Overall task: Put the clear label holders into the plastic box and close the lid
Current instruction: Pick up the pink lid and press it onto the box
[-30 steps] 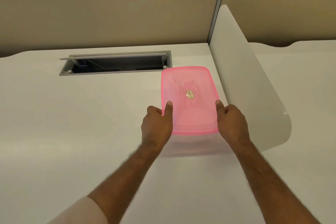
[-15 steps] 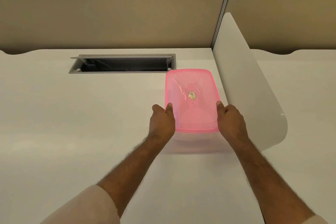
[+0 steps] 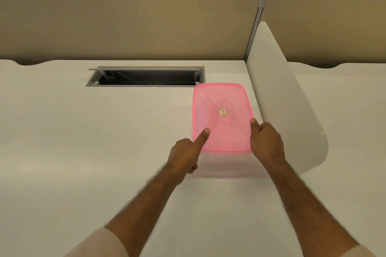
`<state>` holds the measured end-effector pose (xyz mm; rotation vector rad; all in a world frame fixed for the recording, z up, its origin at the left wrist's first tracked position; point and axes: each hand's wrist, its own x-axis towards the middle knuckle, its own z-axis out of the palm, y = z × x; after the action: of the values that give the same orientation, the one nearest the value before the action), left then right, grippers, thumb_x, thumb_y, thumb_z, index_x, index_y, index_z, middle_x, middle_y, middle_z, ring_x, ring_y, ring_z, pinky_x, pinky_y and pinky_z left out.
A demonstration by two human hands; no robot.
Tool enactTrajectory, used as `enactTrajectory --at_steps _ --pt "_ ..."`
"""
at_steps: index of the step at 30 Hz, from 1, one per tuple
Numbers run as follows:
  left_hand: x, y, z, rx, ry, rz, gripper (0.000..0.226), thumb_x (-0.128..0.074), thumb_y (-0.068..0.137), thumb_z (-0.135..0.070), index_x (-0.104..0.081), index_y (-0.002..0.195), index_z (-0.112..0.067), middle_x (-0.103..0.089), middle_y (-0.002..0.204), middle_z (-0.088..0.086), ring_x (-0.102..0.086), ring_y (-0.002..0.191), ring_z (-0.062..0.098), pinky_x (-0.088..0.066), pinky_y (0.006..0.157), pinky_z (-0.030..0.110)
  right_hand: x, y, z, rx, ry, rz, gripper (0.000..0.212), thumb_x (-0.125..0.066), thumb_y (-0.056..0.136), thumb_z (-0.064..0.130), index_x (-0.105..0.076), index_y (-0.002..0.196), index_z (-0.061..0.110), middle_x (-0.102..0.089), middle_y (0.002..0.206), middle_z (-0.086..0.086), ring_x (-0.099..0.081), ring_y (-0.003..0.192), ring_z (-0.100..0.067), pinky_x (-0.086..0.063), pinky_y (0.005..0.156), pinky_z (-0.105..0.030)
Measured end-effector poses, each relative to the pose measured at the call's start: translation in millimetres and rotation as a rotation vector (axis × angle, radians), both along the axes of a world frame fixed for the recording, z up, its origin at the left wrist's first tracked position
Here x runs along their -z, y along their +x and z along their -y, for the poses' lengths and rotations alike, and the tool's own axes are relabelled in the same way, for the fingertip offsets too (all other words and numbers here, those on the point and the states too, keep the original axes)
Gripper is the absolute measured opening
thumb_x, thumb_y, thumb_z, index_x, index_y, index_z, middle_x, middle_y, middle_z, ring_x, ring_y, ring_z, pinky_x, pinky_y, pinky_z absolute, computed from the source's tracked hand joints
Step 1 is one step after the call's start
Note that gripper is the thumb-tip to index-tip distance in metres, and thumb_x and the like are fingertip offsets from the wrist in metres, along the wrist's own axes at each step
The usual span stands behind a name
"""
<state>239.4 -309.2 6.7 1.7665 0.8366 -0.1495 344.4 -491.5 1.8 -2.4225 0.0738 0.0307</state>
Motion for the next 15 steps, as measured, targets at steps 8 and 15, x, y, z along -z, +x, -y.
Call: enactTrajectory --at_steps 8,15 --pt "5.5 -2.0 -14.8 -0.001 -0.388 0.141 0.053 -0.076 0.078 -0.052 -0.037 0.07 -0.017 -0.047 0.057 0.001 -0.046 0.044 0.016 -0.043 0.044 0.024 -2.2 1.5 1.9 -0.023 -0.02 -0.036 0.049 -0.031 0.1 0.049 -0.052 0.088 0.007 -0.057 0.087 -0.009 -0.054 0.082 -0.03 -0.04 0.072 -0.035" --pt "9.7 -0.8 -15.4 0.007 -0.391 0.175 0.05 -0.073 0.083 -0.046 -0.036 0.067 -0.017 -0.045 0.056 0.001 -0.045 0.042 0.015 -0.041 0.042 0.024 -3.0 1.1 2.1 -0.041 -0.032 -0.073 0.047 -0.028 0.101 0.047 -0.05 0.092 0.006 -0.058 0.094 -0.013 -0.053 0.087 -0.033 -0.041 0.076 -0.036"
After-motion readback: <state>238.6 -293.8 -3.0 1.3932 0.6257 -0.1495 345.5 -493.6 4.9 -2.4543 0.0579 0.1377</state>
